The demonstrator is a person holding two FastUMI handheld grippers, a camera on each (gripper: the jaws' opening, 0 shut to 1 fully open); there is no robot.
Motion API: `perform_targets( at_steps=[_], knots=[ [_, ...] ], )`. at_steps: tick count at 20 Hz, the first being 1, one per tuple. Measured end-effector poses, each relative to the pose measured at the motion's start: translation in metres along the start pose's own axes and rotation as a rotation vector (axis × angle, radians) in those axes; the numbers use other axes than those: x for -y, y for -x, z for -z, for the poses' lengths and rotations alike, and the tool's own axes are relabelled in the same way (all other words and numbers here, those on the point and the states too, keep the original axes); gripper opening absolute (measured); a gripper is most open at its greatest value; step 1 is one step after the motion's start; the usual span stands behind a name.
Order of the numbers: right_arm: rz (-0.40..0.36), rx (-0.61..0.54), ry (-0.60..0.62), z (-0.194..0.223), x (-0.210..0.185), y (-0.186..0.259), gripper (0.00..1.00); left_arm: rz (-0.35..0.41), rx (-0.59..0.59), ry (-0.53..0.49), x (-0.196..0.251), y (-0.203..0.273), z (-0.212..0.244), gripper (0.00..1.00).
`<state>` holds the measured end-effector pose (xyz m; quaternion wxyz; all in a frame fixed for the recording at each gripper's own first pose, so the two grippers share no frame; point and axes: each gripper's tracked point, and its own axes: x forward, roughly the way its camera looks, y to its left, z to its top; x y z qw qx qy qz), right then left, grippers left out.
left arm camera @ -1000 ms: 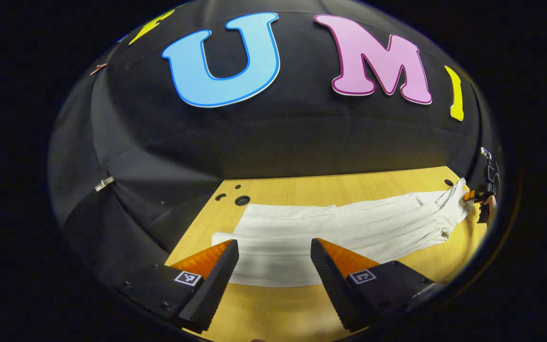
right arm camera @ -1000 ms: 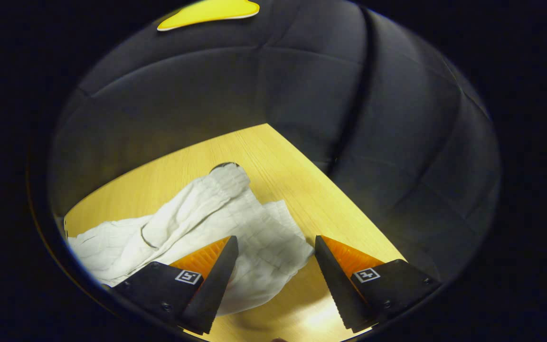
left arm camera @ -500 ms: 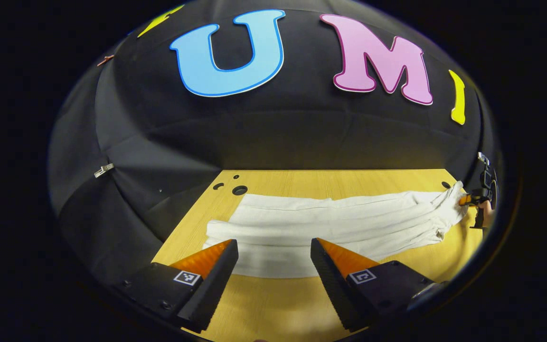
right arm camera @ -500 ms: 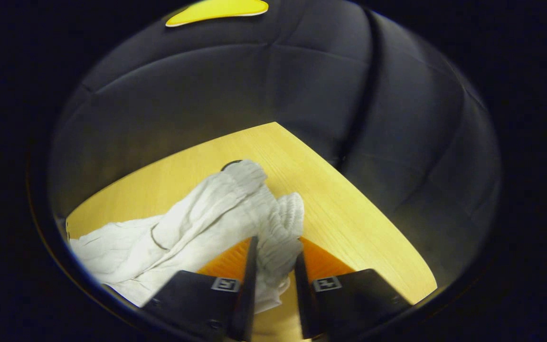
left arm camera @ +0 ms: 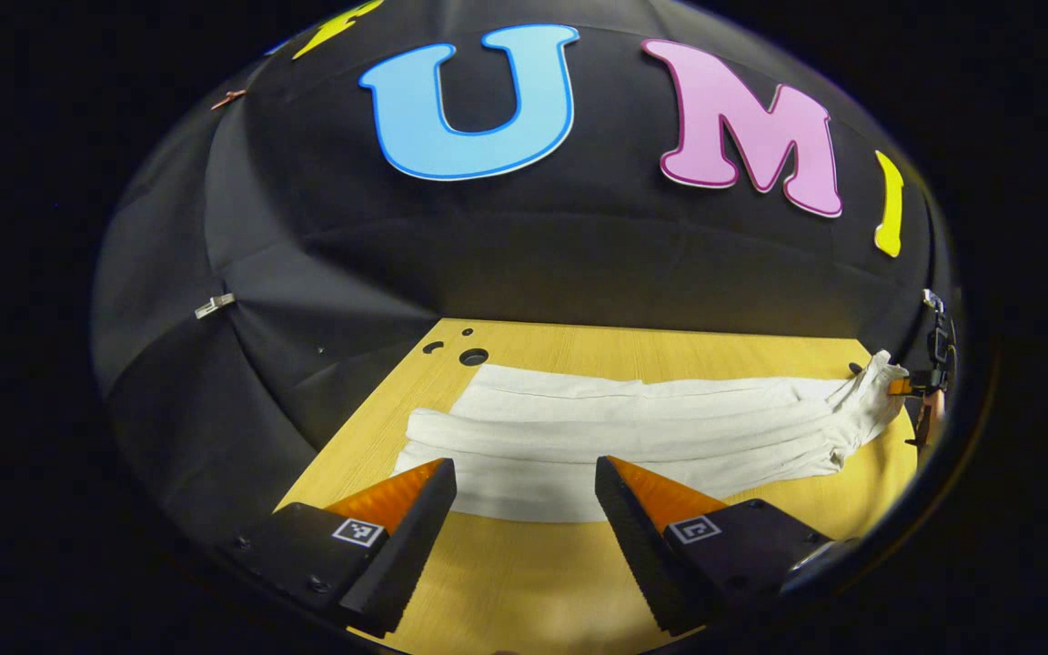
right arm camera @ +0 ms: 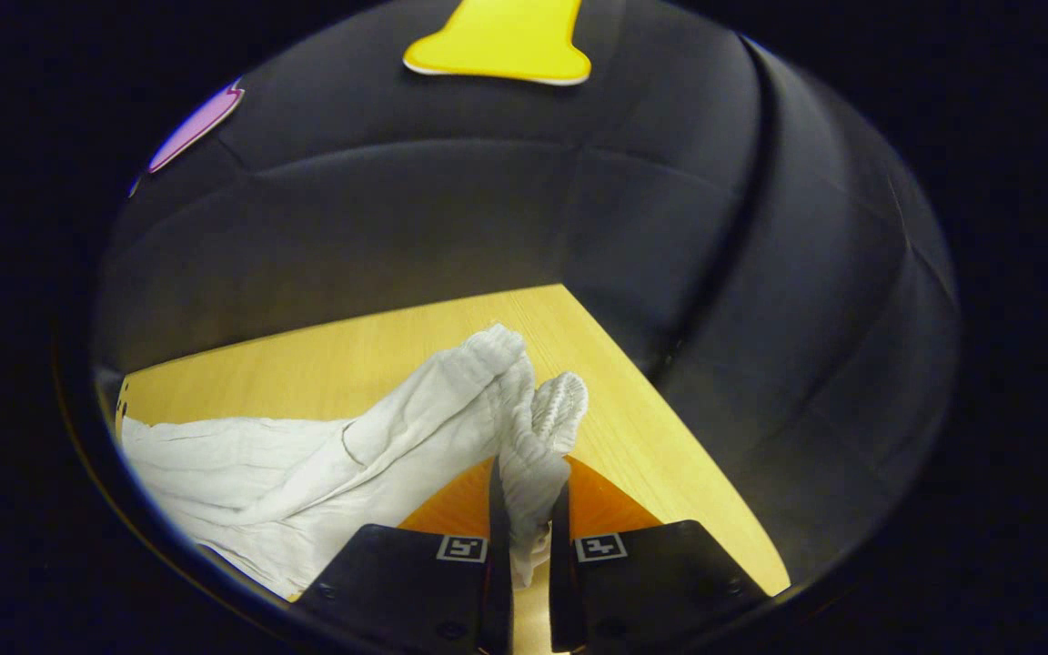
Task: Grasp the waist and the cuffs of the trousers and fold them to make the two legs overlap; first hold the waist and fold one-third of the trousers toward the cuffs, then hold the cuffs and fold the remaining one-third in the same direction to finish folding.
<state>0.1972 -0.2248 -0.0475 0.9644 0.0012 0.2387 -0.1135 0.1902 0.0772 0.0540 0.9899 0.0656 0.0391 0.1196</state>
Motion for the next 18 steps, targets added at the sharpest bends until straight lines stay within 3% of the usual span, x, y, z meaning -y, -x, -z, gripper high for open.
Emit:
perform_targets(
  at_steps=[4, 9, 18],
  knots=[
    [-0.053, 0.115, 0.093, 0.013, -0.002, -0.002, 0.20, -0.015, -0.002, 0.020, -0.009, 0.009, 0.008, 0.98],
    [-0.119, 0.234, 0.293, 0.029, -0.001, -0.007, 0.20, -0.066, 0.012, -0.007, -0.033, 0.023, 0.015, 0.98],
    [-0.312, 0.275, 0.290, 0.028, 0.001, -0.002, 0.20, -0.139, -0.014, 0.063, -0.084, 0.062, 0.057, 0.98]
  ],
)
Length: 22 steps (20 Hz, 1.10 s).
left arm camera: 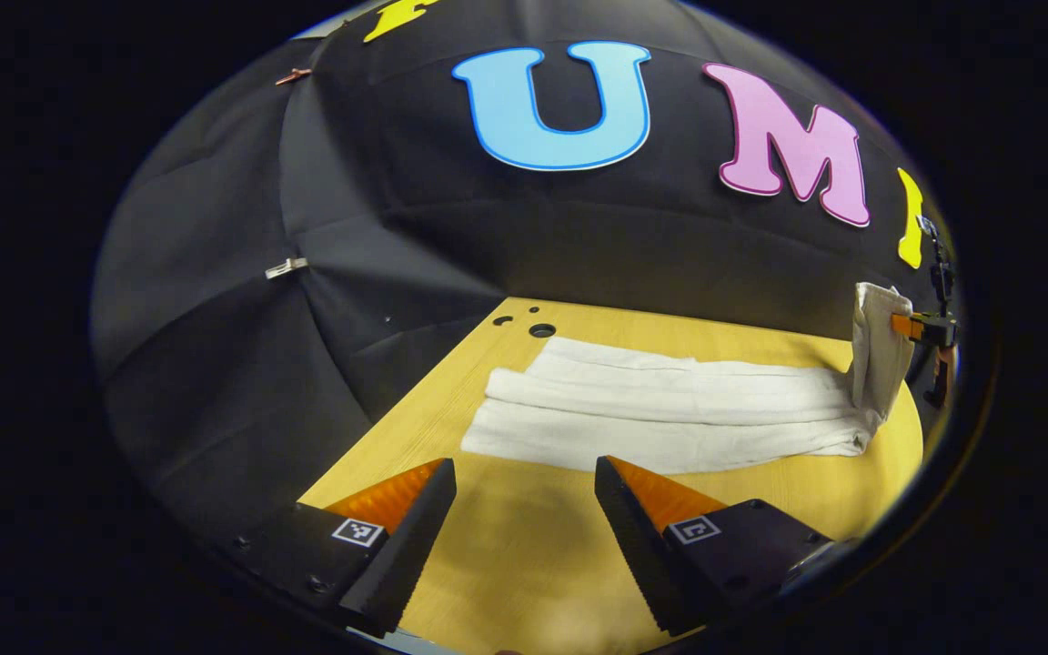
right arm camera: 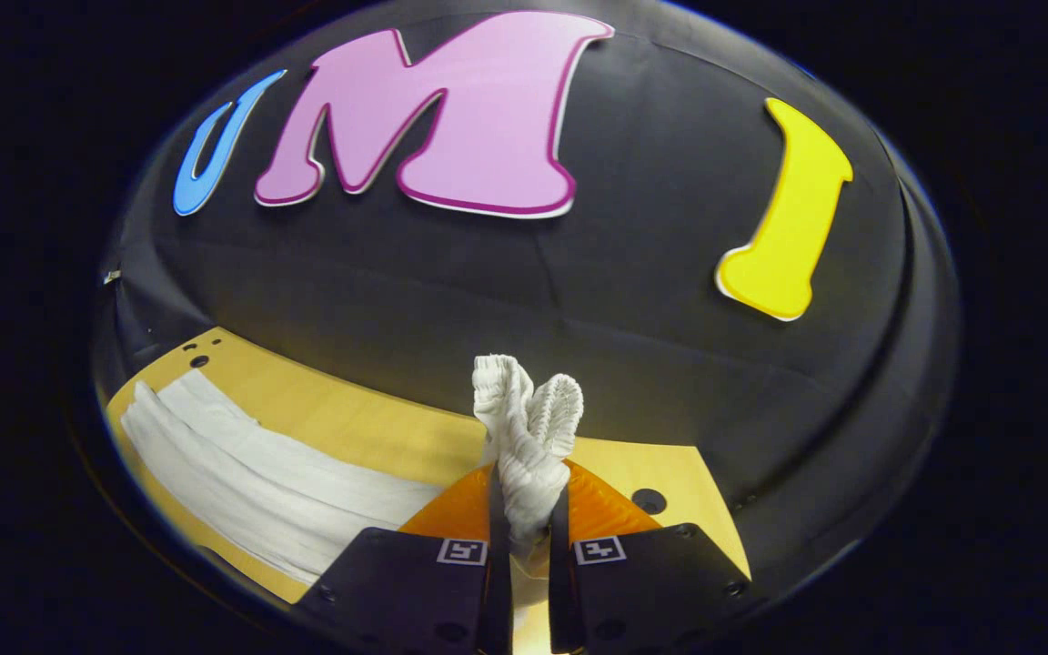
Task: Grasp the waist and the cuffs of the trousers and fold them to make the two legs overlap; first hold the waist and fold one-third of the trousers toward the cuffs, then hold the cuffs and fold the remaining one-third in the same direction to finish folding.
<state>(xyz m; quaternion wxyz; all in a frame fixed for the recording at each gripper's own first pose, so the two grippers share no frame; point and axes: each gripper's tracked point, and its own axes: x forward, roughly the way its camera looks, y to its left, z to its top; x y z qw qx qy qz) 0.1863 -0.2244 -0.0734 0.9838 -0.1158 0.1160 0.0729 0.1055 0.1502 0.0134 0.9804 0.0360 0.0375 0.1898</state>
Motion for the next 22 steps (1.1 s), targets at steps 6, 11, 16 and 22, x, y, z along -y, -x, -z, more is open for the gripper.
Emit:
perform_targets(
  at_steps=[6, 11, 16, 22],
  knots=[
    [-0.130, -0.033, -0.008, 0.003, -0.002, -0.001, 0.20, -0.080, -0.006, 0.036, -0.044, 0.018, 0.014, 0.98],
    [-0.215, -0.081, 0.014, 0.005, -0.003, 0.002, 0.20, -0.100, -0.018, 0.058, -0.059, 0.017, 0.014, 0.98],
    [-0.268, -0.121, 0.072, 0.012, 0.001, 0.002, 0.26, -0.071, -0.030, 0.082, -0.051, 0.004, 0.009, 0.98],
    [-0.369, -0.199, 0.072, 0.035, -0.020, 0.018, 0.53, 0.016, -0.052, 0.141, -0.038, -0.068, -0.011, 0.98]
  ],
)
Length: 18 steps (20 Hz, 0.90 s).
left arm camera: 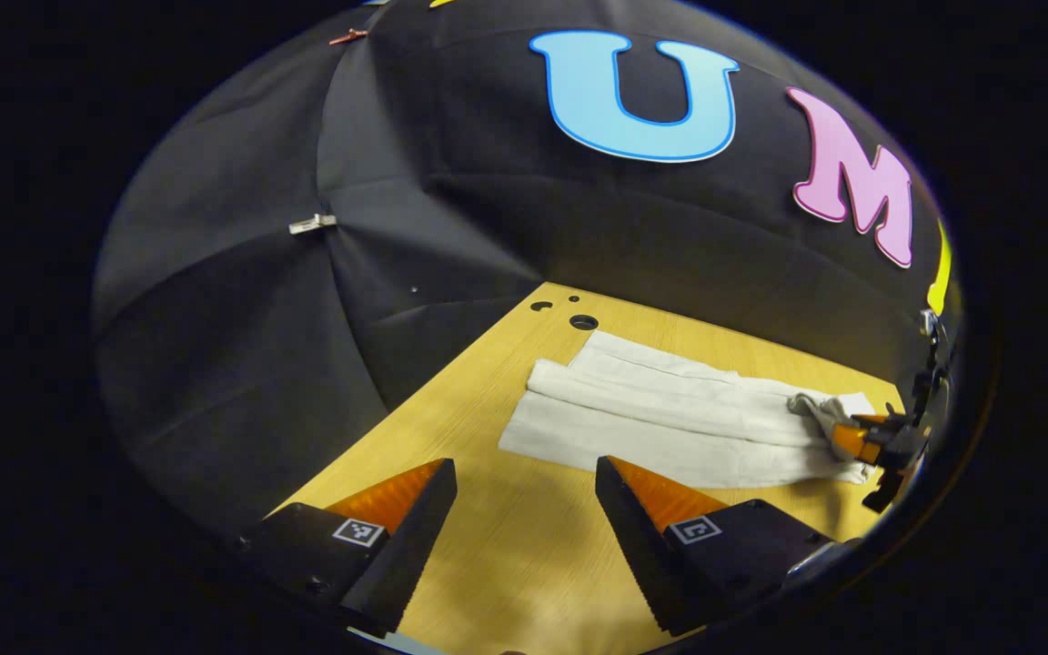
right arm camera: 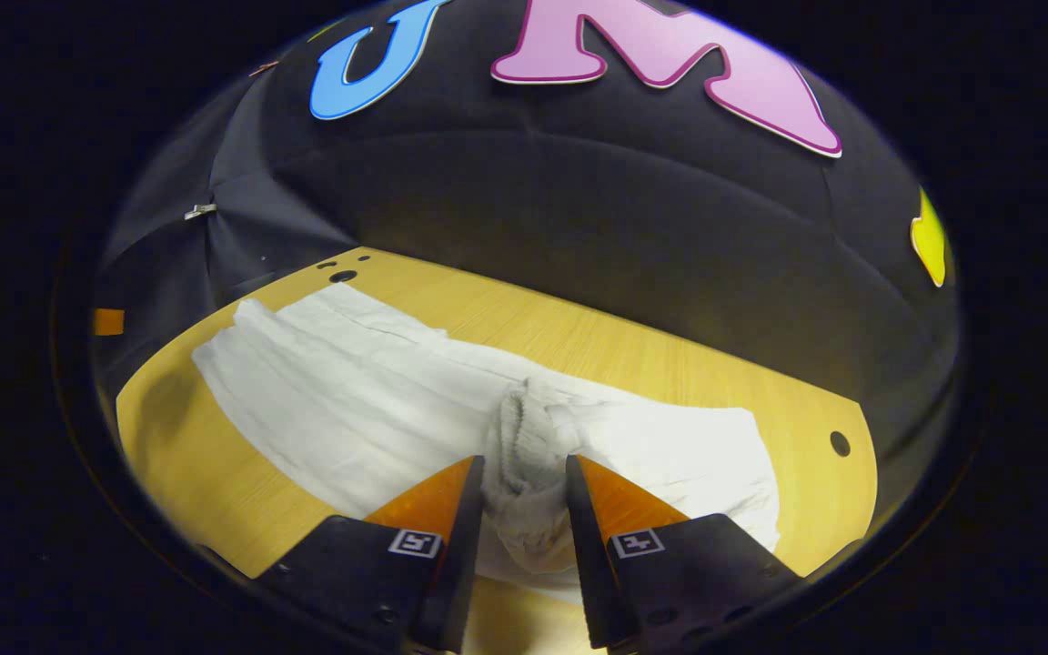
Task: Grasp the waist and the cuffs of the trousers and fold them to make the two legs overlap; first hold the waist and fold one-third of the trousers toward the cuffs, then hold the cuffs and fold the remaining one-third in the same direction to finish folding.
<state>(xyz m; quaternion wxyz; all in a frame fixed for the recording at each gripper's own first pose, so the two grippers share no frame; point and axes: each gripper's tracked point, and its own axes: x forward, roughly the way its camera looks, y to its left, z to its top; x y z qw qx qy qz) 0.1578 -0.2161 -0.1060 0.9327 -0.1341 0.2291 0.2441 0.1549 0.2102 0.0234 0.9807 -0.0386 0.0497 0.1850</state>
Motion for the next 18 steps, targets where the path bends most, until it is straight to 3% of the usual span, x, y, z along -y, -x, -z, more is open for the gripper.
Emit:
perform_targets(
  at_steps=[1, 3, 4, 6, 13, 18],
  knots=[
    [0.002, -0.005, 0.005, 0.001, -0.012, 0.003, 0.63, 0.016, -0.007, -0.005, 0.001, -0.018, -0.003, 0.98],
    [0.027, 0.003, 0.016, -0.004, -0.019, 0.018, 0.72, 0.033, -0.024, -0.055, -0.006, -0.052, -0.005, 0.98],
    [0.043, 0.010, 0.010, -0.009, -0.023, 0.030, 0.71, 0.047, -0.038, -0.075, -0.006, -0.070, -0.005, 0.98],
    [0.073, 0.025, -0.015, -0.019, -0.025, 0.056, 0.97, 0.091, -0.062, -0.094, -0.001, -0.104, -0.005, 0.98],
    [0.244, 0.038, -0.112, -0.007, 0.000, 0.185, 0.98, 0.184, -0.127, -0.108, 0.021, -0.180, 0.005, 0.97],
    [0.333, -0.014, -0.125, 0.032, 0.004, 0.266, 0.98, 0.176, -0.205, -0.145, 0.028, -0.195, 0.027, 0.96]
  ],
)
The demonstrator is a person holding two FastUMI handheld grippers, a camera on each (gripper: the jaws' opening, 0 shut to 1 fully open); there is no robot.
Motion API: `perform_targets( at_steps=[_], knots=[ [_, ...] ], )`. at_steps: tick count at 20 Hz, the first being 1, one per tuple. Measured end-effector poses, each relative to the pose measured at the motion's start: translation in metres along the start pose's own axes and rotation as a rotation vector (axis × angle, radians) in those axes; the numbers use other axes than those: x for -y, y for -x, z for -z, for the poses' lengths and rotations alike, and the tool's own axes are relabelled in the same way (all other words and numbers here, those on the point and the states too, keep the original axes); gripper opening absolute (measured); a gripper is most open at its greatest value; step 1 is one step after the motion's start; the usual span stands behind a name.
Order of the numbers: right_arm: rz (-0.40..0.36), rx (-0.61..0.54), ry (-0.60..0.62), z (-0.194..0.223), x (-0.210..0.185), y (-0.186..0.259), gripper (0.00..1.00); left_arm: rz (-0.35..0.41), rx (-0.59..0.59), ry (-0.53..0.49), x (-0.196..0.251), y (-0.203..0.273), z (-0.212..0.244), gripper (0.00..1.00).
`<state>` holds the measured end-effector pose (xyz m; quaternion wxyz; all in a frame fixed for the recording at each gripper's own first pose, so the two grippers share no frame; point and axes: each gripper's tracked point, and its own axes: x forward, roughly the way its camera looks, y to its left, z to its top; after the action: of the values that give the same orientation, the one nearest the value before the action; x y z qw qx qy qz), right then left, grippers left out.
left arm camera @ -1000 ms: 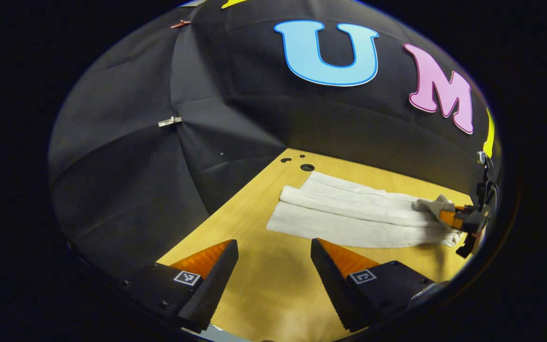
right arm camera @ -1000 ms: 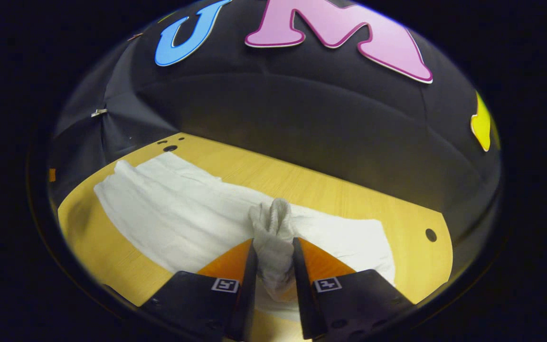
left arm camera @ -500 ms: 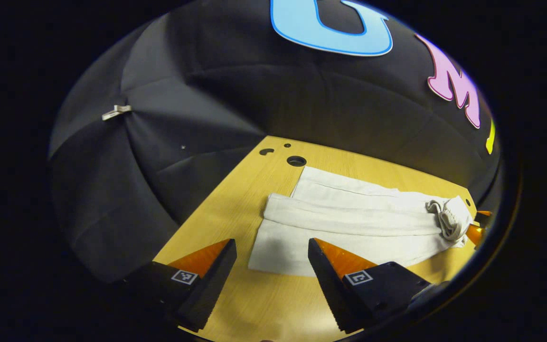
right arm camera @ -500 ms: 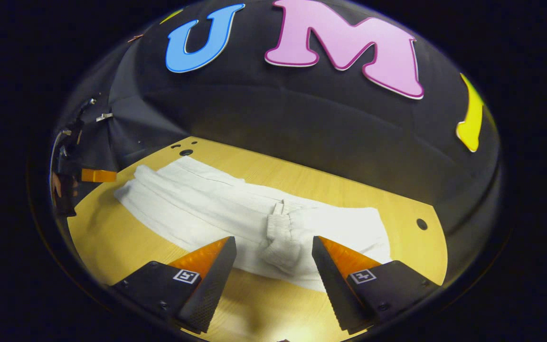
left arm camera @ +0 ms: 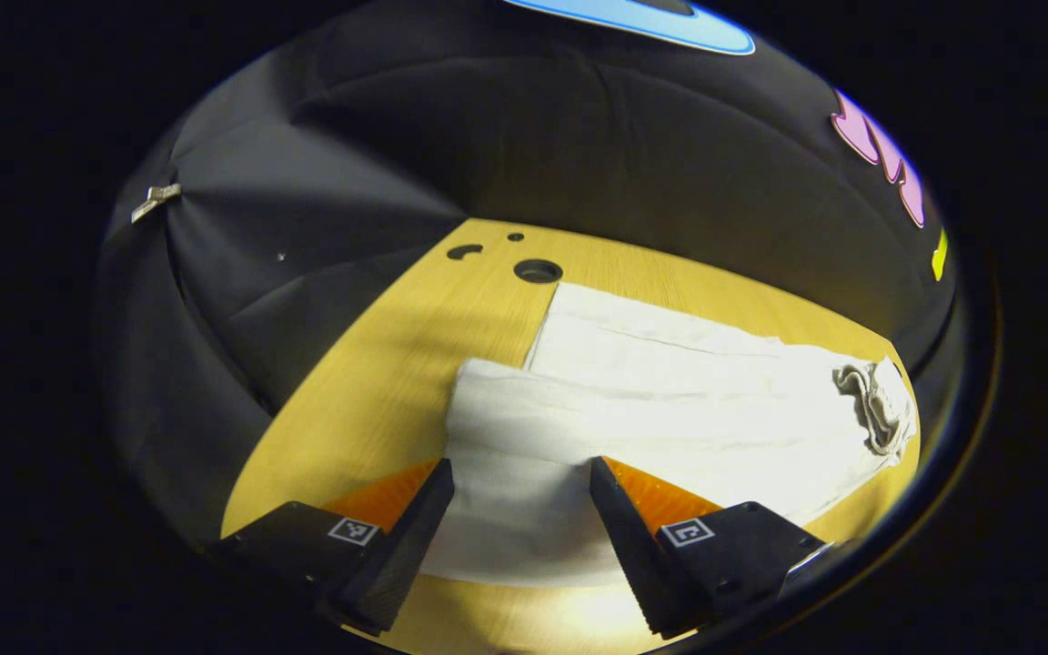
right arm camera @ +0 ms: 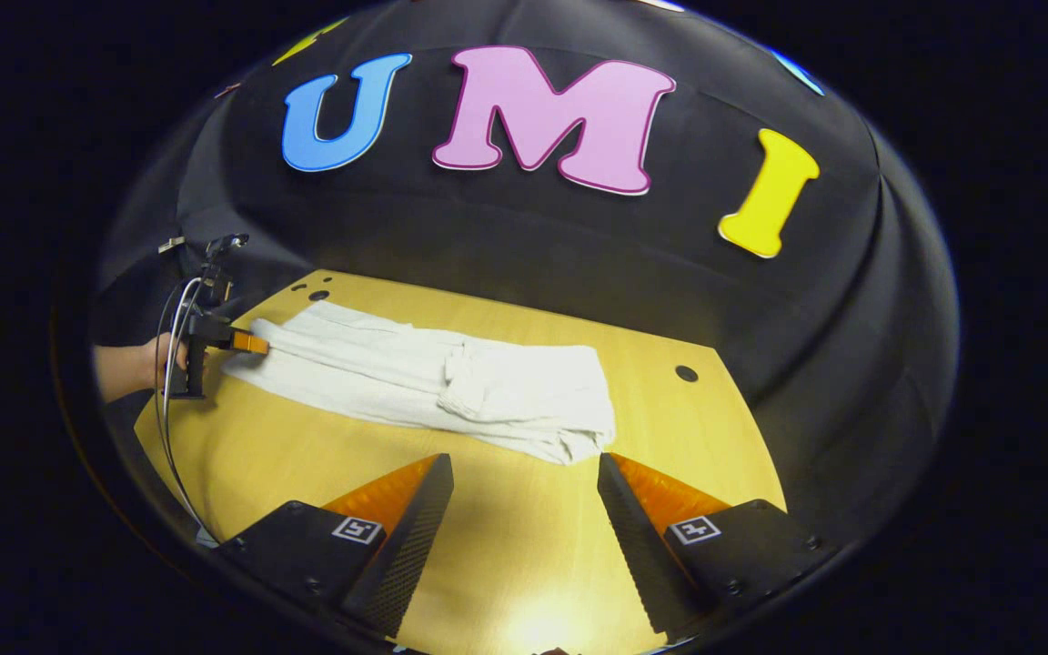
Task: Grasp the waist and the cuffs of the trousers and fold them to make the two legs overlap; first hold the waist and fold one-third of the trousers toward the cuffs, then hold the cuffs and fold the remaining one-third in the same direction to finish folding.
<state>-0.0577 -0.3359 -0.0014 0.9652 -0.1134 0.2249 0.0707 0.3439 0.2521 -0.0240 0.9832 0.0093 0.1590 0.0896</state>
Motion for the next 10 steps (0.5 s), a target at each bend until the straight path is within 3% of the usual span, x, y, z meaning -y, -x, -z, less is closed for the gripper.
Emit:
perform_targets(
  at_steps=[1, 3, 6, 8, 10],
  knots=[
    [0.015, -0.015, -0.030, 0.007, 0.005, 0.011, 0.98, 0.001, 0.008, -0.026, 0.000, -0.006, 0.002, 1.00],
    [0.034, -0.044, -0.108, 0.025, 0.006, 0.026, 0.98, -0.020, -0.004, -0.078, 0.001, -0.004, 0.004, 0.98],
    [0.058, -0.079, -0.144, 0.047, 0.007, 0.039, 0.98, -0.019, -0.012, -0.079, 0.006, -0.004, 0.007, 0.96],
    [0.058, -0.090, -0.138, 0.054, 0.006, 0.044, 0.98, 0.015, -0.031, -0.137, 0.015, -0.004, 0.007, 0.81],
    [0.062, -0.094, -0.128, 0.058, 0.007, 0.048, 0.98, 0.046, -0.051, -0.183, 0.028, -0.005, 0.010, 0.57]
  ],
)
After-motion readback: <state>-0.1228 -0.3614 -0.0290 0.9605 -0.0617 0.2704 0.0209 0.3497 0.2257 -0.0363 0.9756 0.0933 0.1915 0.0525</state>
